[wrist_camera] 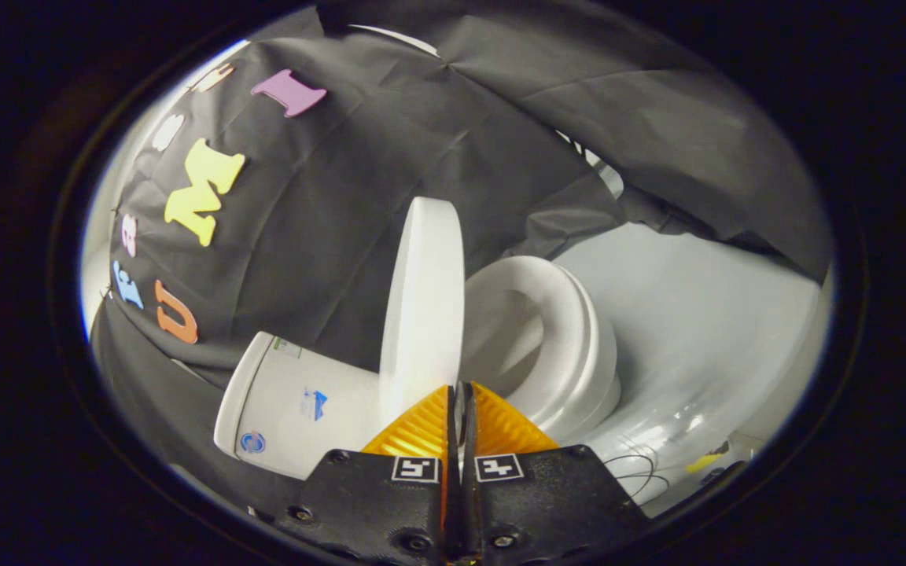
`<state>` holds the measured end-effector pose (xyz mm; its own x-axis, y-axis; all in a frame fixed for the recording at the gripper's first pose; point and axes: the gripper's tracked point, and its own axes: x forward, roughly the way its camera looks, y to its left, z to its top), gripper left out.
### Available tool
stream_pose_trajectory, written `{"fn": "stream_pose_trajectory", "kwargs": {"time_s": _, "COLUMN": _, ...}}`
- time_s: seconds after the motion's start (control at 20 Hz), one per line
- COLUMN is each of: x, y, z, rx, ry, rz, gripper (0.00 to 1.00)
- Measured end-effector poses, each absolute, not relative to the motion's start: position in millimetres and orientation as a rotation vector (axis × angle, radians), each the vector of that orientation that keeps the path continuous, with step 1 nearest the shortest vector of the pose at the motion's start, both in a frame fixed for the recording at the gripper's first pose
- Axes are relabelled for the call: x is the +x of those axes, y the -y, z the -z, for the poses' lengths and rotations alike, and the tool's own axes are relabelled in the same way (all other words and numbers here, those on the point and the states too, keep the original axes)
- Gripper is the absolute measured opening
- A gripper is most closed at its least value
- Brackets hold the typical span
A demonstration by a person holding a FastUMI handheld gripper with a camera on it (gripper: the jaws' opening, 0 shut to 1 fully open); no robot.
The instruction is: Open the toilet lid.
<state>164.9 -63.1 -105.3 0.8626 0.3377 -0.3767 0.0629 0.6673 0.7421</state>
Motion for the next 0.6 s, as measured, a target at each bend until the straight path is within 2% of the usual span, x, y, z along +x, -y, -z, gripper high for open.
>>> {"fn": "stream_pose_trajectory", "kwargs": {"time_s": 0.6, "x": 156.9, "y": 24.9, "z": 57.2, "rx": 0.708, "ry": -0.476, "rz": -0.18, "gripper": 0.04}}
